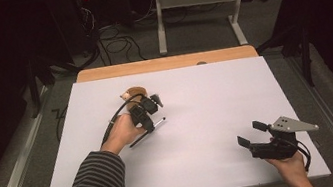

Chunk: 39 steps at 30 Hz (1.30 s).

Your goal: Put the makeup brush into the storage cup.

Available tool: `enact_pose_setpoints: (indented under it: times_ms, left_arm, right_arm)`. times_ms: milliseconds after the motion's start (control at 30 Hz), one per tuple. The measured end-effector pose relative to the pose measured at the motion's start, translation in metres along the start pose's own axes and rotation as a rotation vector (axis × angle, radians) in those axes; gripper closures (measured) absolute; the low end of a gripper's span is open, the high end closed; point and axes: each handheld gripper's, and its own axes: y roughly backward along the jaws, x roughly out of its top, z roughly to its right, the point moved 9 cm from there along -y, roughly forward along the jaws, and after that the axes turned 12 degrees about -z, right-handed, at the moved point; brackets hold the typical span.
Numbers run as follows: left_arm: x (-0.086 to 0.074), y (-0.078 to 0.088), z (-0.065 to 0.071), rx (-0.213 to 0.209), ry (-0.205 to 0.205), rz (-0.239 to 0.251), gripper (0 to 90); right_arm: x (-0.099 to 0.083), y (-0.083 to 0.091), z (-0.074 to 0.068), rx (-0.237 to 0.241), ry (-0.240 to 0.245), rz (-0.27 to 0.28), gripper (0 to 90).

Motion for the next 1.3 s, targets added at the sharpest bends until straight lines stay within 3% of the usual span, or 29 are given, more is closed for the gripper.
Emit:
enact_pose_setpoints:
  times_ms: [667,1300]
  left_arm:
    - [-0.004,0.023,0.004,-0.023,-0.026,0.099,83.4]
    - [-0.006,0.046,0.012,-0.032,-0.052,0.223,83.4]
  right_arm:
    - [0.0,0.0,0.0,0.003,0.0,-0.004,19.7]
    - [-0.001,-0.001,-0.001,0.003,0.004,-0.006,19.8]
